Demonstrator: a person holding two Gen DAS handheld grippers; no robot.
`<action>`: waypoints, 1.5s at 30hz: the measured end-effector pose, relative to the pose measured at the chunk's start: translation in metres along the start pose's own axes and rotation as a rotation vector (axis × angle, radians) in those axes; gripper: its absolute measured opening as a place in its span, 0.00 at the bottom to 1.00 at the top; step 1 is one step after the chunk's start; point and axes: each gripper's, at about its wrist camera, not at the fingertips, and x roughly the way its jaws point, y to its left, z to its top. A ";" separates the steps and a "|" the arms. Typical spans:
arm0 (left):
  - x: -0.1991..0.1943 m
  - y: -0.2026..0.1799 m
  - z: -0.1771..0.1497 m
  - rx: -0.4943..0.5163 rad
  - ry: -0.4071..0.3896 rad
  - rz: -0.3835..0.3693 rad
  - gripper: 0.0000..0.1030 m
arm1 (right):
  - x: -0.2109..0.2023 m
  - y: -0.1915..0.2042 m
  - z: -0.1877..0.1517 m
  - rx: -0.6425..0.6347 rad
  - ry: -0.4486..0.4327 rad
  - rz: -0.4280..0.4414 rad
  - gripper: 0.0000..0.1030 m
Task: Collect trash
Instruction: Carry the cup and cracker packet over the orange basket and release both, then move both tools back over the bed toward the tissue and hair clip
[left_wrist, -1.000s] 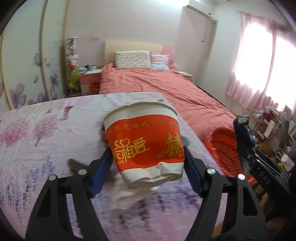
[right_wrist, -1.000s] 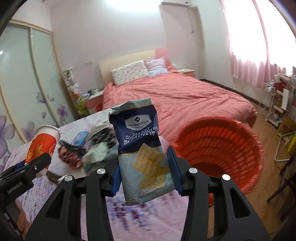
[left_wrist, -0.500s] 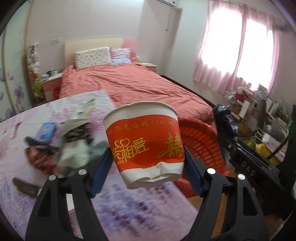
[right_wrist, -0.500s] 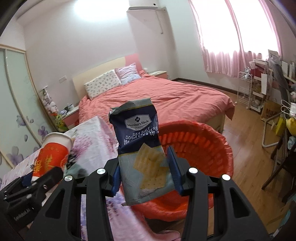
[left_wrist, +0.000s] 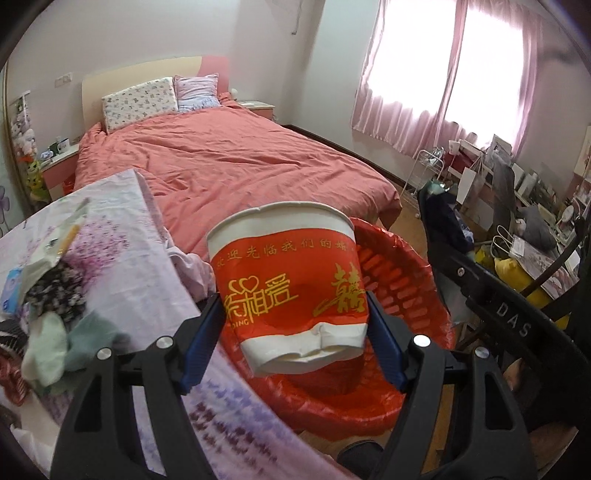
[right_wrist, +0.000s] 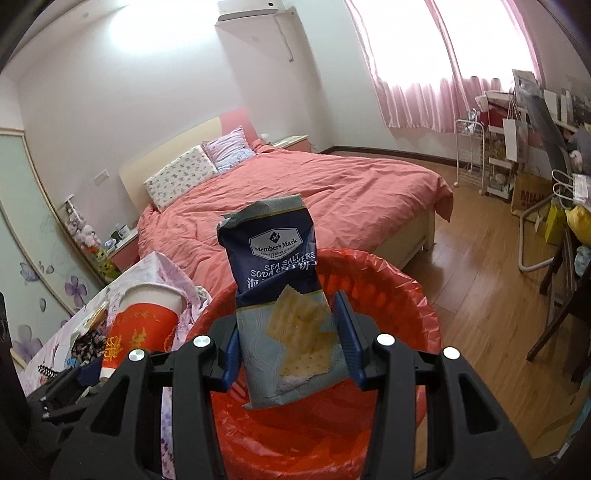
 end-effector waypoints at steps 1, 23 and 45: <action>0.003 0.002 0.000 0.001 0.005 -0.001 0.70 | 0.002 -0.002 0.001 0.005 0.004 0.002 0.44; -0.019 0.039 -0.018 -0.048 0.045 0.124 0.83 | -0.009 0.006 0.010 -0.002 0.024 -0.025 0.63; -0.206 0.190 -0.092 -0.257 -0.117 0.457 0.88 | -0.042 0.173 -0.074 -0.305 0.154 0.235 0.63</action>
